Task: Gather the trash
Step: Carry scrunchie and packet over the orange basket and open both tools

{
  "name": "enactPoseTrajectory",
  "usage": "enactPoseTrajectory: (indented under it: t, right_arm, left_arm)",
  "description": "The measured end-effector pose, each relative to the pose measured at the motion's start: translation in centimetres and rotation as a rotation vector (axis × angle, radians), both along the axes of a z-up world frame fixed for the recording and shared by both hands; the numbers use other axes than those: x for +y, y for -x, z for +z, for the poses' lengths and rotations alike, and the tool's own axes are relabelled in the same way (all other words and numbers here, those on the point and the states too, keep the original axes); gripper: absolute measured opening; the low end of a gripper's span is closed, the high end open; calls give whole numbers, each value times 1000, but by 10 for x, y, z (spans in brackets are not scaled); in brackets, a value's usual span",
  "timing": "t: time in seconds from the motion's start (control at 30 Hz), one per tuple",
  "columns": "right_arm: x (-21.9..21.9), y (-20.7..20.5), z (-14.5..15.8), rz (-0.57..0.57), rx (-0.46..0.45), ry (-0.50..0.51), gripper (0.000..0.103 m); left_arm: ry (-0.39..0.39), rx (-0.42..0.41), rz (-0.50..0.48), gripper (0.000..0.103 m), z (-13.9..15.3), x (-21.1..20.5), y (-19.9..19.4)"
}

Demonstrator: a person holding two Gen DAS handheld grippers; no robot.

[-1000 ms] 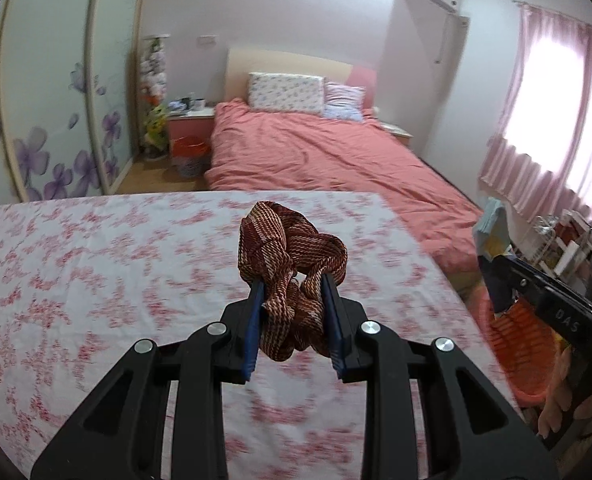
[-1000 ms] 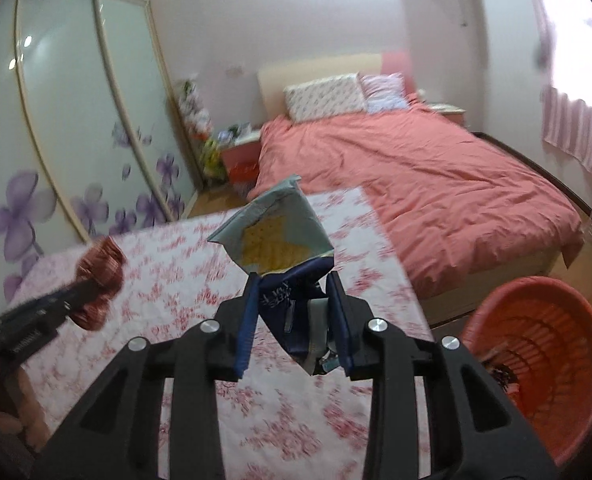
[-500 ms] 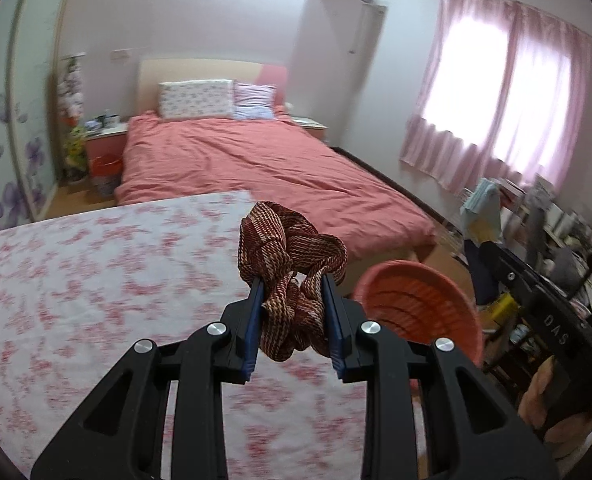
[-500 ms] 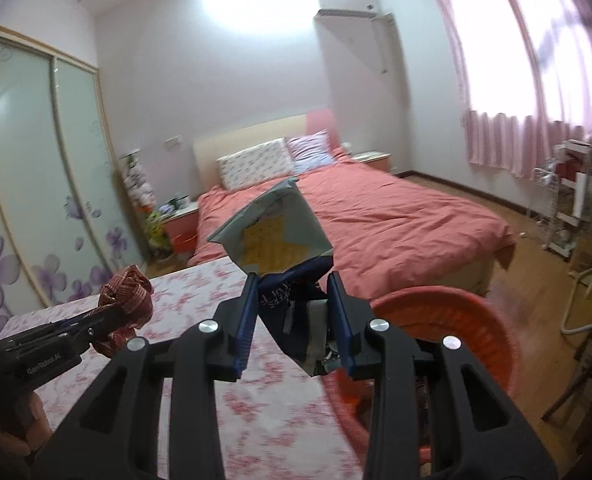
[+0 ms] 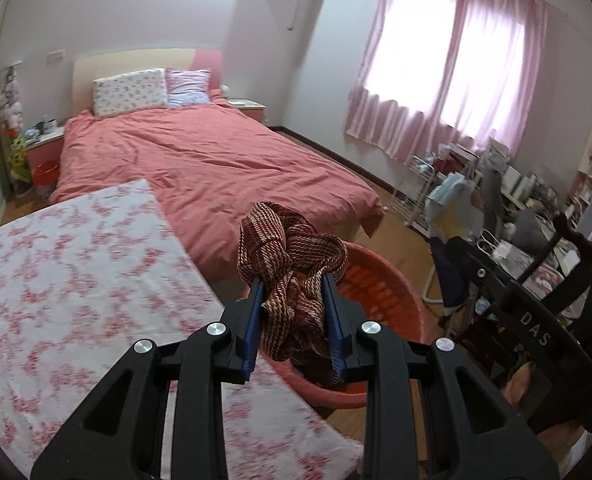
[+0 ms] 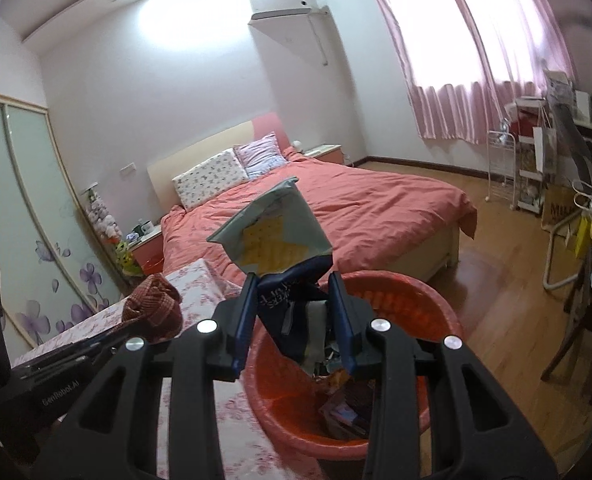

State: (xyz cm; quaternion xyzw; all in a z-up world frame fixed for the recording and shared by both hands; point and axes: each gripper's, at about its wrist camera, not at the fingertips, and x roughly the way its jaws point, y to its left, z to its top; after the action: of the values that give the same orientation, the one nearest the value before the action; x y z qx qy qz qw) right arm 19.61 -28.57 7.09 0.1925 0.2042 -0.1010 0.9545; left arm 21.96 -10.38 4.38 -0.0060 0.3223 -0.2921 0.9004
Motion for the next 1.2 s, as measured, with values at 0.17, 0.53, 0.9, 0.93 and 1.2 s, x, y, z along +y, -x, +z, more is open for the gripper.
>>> enactPoseTrajectory:
  t: [0.17, 0.53, 0.9, 0.93, 1.2]
  right_arm:
    - [-20, 1, -13, -22, 8, -27, 36]
    - [-46, -12, -40, -30, 42, -100, 41]
    - [-71, -22, -60, -42, 58, -175, 68]
    - [-71, -20, -60, -49, 58, -168, 72]
    - [-45, 14, -32, -111, 21, -18, 99]
  left_arm:
    - [-17, 13, -37, 29, -7, -26, 1]
    - [-68, 73, -74, 33, -36, -65, -10]
    - [-114, 133, -33, 48, -57, -72, -17]
    - [-118, 134, -25, 49, -58, -69, -16]
    - [-117, 69, 58, 67, -37, -25, 7]
